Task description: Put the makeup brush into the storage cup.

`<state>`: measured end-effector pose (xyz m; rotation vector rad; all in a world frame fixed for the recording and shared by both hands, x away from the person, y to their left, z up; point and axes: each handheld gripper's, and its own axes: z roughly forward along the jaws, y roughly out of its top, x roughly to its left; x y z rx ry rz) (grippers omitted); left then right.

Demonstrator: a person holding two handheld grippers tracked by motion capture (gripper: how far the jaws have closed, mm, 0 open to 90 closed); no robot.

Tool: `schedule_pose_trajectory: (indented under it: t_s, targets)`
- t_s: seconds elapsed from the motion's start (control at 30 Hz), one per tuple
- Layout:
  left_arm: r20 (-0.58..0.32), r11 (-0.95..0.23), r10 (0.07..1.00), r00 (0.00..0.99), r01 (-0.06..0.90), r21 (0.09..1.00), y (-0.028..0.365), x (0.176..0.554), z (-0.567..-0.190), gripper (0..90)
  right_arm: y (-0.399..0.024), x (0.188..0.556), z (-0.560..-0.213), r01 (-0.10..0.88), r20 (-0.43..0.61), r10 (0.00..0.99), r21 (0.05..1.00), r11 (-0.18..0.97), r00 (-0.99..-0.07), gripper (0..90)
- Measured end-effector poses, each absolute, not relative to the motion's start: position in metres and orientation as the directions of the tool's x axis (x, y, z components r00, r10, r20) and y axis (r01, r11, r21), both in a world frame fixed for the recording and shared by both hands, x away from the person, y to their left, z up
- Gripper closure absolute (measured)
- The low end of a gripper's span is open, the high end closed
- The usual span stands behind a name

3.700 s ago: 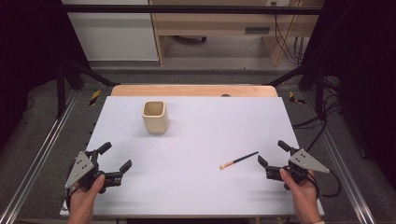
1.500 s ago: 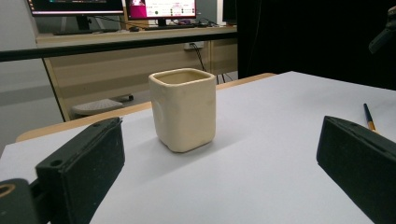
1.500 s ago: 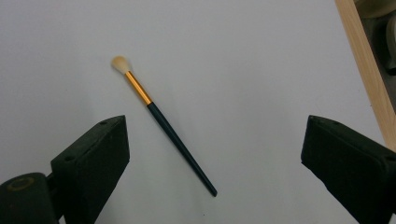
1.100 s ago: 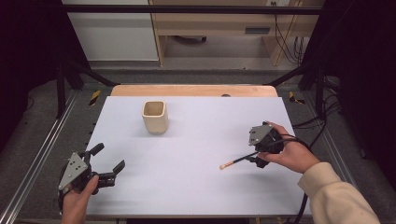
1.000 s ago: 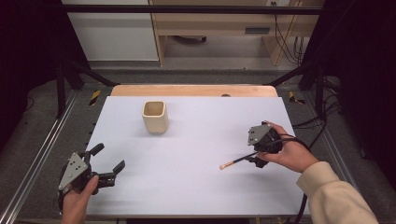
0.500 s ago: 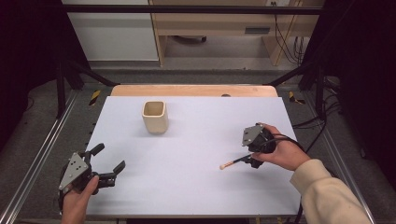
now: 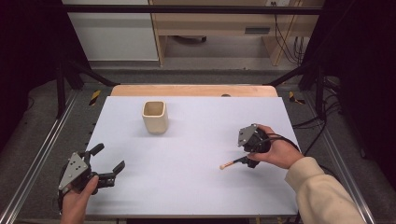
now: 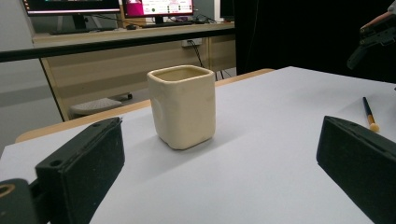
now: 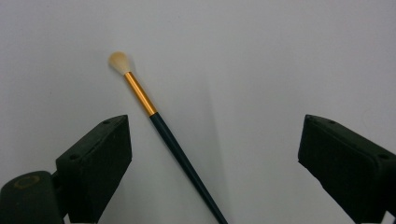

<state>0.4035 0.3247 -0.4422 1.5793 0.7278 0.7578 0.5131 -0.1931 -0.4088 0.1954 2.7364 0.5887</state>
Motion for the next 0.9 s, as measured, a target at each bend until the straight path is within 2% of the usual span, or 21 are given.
schedule_pose_trajectory:
  t_s: [0.9]
  targets:
    - [0.088,-0.143,0.793,0.603,0.043,0.989,0.323,0.404,-0.443,0.4,-0.178,0.518,-0.428,0.027,-0.262,0.123,0.341,0.940,-0.957,8.9]
